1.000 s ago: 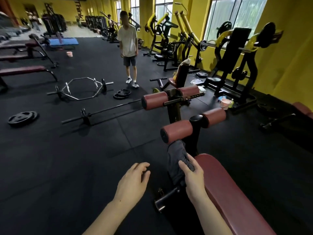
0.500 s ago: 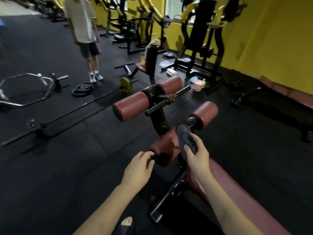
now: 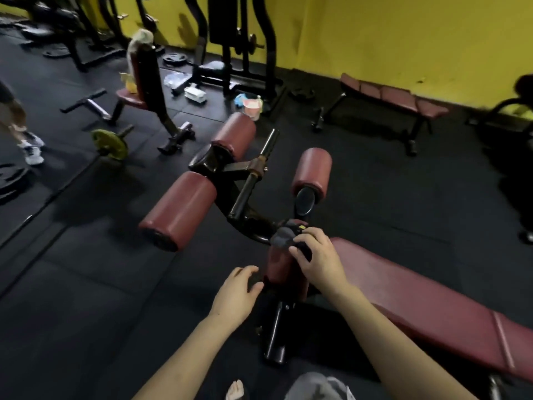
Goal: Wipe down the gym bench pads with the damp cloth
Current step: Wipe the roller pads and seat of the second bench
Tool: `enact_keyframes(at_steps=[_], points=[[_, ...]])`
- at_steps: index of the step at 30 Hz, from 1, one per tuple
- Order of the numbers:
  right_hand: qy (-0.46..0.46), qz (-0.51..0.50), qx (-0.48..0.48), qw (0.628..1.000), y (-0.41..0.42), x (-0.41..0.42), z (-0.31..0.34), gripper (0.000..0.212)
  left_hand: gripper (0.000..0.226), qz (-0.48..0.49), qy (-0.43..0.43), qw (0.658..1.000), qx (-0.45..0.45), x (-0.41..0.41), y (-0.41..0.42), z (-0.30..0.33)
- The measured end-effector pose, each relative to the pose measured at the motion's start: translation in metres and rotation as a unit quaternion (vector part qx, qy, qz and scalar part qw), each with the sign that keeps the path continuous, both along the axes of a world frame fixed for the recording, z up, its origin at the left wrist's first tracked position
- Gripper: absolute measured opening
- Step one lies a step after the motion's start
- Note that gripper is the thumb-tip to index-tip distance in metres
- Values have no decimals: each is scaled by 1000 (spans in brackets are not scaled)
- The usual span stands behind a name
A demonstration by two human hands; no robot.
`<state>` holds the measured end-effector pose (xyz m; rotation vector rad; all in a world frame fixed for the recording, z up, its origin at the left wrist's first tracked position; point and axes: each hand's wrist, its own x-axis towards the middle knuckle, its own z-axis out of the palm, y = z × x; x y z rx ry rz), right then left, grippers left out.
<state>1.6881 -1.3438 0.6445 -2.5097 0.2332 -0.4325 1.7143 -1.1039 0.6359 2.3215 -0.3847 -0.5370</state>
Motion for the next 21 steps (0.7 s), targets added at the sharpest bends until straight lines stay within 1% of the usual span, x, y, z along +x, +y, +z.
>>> enact_keyframes(at_steps=[2,4,5,8,13,16,19,21], points=[[14,-44,9,999,6,9,1,37,46,-13,19,1000,-22,9,1,-3],[48,-79,25,995,11,17,-2,49,48,-24,37,998,-39,17,-2,-3],[64,-87,37,993,15,20,-5,51,49,-28,47,998,-44,20,-4,-2],[83,-97,43,991,22,21,-11,49,55,-42,59,996,-51,24,-14,-4],[68,-82,19,994,24,3,-13,46,57,-39,55,997,-48,21,-28,-9],[68,-60,48,995,20,-6,-13,41,57,-23,62,996,-53,21,-30,-12],[25,-103,88,990,-1,22,-4,35,54,-21,69,995,-62,22,-29,-15],[30,-117,90,989,-17,50,-3,35,53,-9,80,994,-68,23,-30,-15]])
